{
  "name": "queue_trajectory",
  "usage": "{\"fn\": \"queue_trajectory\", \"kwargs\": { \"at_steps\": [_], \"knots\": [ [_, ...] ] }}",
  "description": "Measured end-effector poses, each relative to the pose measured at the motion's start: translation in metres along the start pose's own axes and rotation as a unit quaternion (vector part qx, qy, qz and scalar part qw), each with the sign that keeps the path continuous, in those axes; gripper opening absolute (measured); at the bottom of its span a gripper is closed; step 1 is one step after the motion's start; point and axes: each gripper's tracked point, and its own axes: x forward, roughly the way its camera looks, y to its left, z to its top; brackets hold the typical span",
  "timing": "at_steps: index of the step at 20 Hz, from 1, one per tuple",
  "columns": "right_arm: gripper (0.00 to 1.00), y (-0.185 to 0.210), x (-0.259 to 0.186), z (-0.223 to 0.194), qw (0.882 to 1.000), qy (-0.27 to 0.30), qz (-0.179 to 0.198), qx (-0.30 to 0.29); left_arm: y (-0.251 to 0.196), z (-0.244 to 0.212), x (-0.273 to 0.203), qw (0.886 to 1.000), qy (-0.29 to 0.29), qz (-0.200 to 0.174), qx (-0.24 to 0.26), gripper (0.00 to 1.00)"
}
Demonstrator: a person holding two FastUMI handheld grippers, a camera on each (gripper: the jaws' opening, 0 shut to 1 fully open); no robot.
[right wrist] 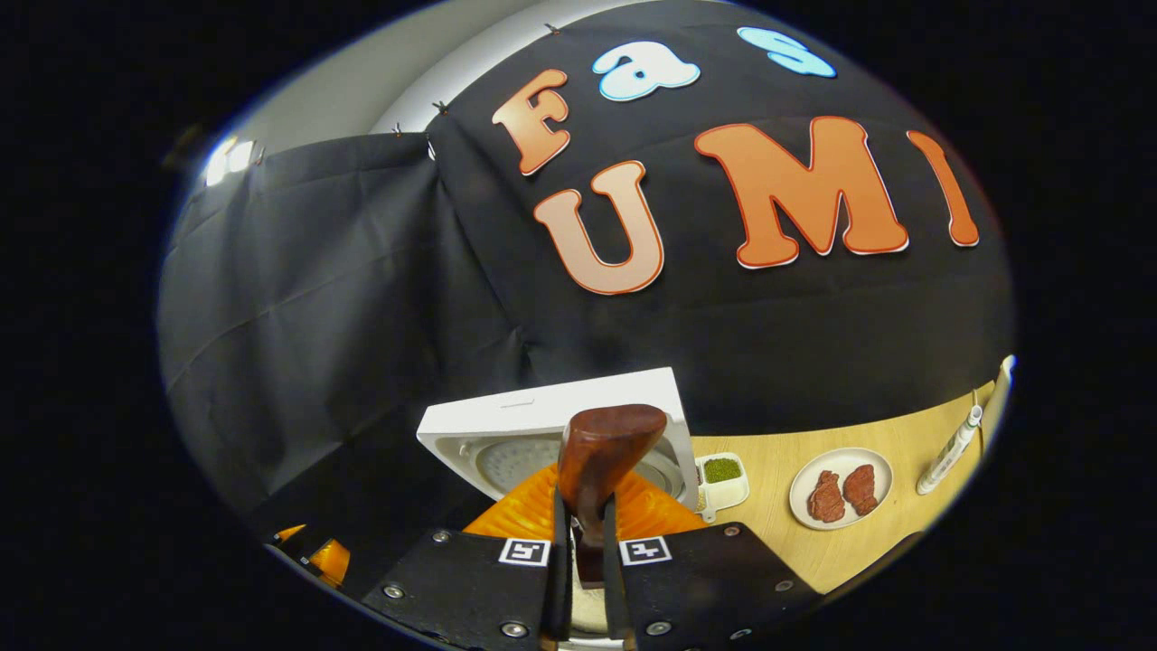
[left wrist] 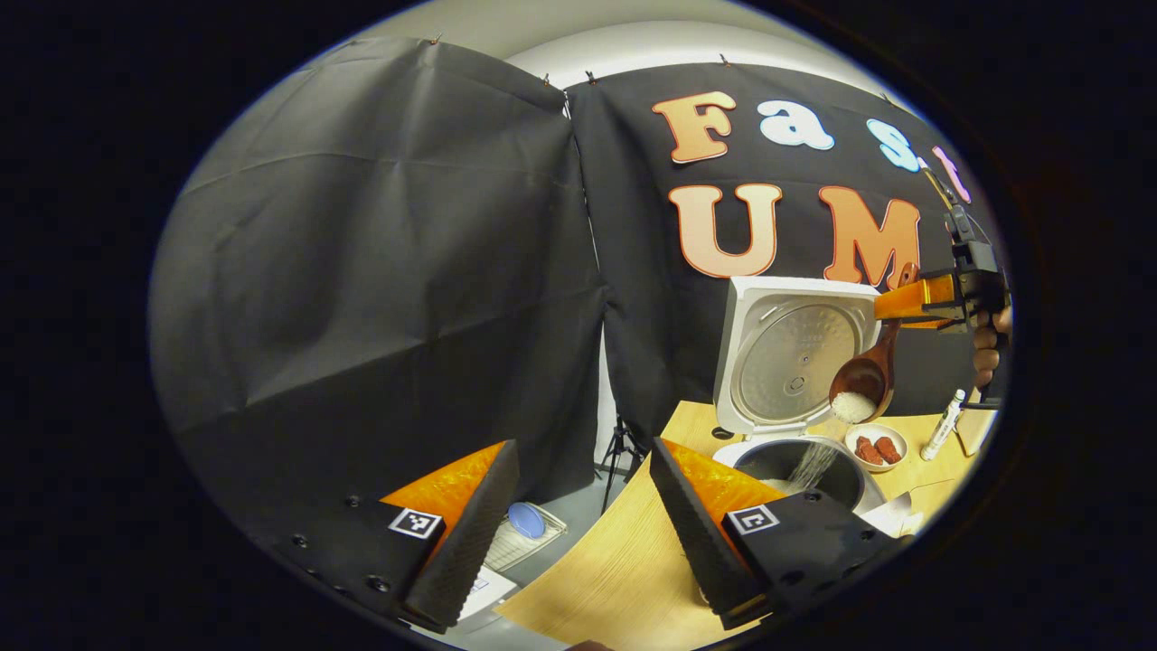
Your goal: Close the left gripper, press the button to open the rice cooker; take a wooden spoon from the chopstick holder with the right hand, scoop a spoonful of rice and pour it into the rice cooker, then put the wooden spoon back into the chopstick holder.
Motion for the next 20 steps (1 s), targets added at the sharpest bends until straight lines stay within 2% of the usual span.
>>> {"fn": "queue_trajectory", "kwargs": {
  "at_steps": [3,4,5,8,9,11,12,14,15,16,18,19,20],
  "knots": [
    [0.14,0.004,-0.001,0.005,1.0,-0.005,-0.001,-0.026,0.003,-0.002,-0.002,1.0,0.002,0.004,0.003,0.99],
    [0.14,0.005,-0.002,0.006,0.999,-0.008,-0.001,-0.035,0.005,-0.003,-0.001,1.0,0.005,0.008,0.003,0.94],
    [0.14,0.006,-0.003,0.007,0.999,-0.009,-0.002,-0.046,0.005,-0.005,-0.002,1.0,0.007,0.008,0.002,0.99],
    [0.14,0.014,-0.007,0.015,0.998,-0.019,0.003,-0.068,0.005,-0.006,-0.004,1.0,0.012,0.009,0.004,0.99],
    [0.14,0.016,-0.008,0.017,0.997,-0.022,0.006,-0.076,0.005,-0.006,-0.005,1.0,0.012,0.009,0.006,0.95],
    [0.14,0.022,-0.011,0.026,0.995,-0.031,0.013,-0.089,0.005,-0.005,-0.007,1.0,0.011,0.009,0.009,0.99],
    [0.14,0.024,-0.013,0.03,0.994,-0.037,0.015,-0.098,0.003,-0.005,-0.007,1.0,0.011,0.008,0.009,0.94],
    [0.14,0.028,-0.018,0.042,0.991,-0.051,0.015,-0.123,0.0,-0.005,-0.007,1.0,0.012,0.004,0.009,0.94],
    [0.14,0.031,-0.02,0.047,0.988,-0.057,0.016,-0.14,-0.001,-0.005,-0.008,1.0,0.012,0.004,0.01,0.99],
    [0.14,0.034,-0.021,0.05,0.986,-0.062,0.019,-0.154,-0.002,-0.006,-0.008,1.0,0.013,0.003,0.011,0.94],
    [0.14,0.043,-0.026,0.056,0.981,-0.072,0.027,-0.179,-0.004,-0.005,-0.01,1.0,0.011,0.003,0.013,0.94],
    [0.14,0.047,-0.029,0.059,0.979,-0.076,0.031,-0.189,-0.003,-0.005,-0.011,1.0,0.01,0.003,0.013,0.99],
    [0.14,0.051,-0.032,0.06,0.977,-0.079,0.035,-0.197,-0.005,-0.004,-0.012,1.0,0.009,0.003,0.013,0.99]
  ]
}}
